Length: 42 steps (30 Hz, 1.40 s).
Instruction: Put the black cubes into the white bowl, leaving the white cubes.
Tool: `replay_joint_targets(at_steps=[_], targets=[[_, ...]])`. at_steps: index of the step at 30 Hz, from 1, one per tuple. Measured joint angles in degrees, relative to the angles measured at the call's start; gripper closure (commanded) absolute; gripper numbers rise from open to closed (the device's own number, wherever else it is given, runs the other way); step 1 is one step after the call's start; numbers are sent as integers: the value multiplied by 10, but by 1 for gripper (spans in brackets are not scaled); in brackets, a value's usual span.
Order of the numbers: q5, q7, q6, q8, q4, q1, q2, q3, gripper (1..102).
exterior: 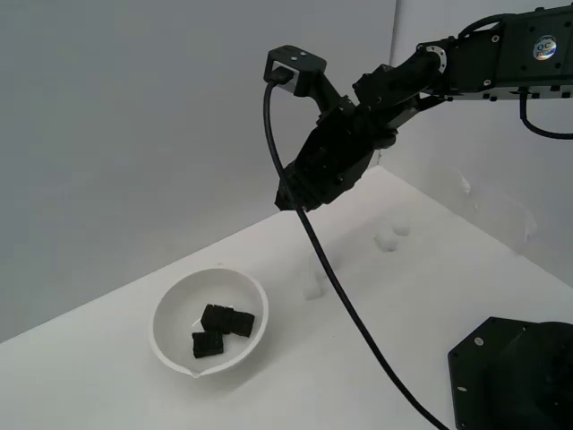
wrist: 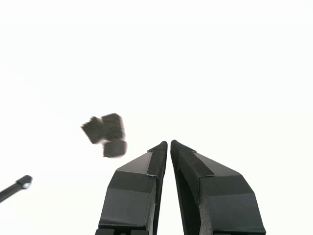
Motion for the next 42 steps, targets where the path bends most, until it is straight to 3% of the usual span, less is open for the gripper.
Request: replay_joint_targets(at_steps=[7,14,25,42], targets=[[62,-25,1,43,61,91,58,59,100],[116,-47,1,64,116,128,108,110,100],[201,-69,1,65,203,145,229,231,100],[249,-72,2,65,250,152,445,448,100]])
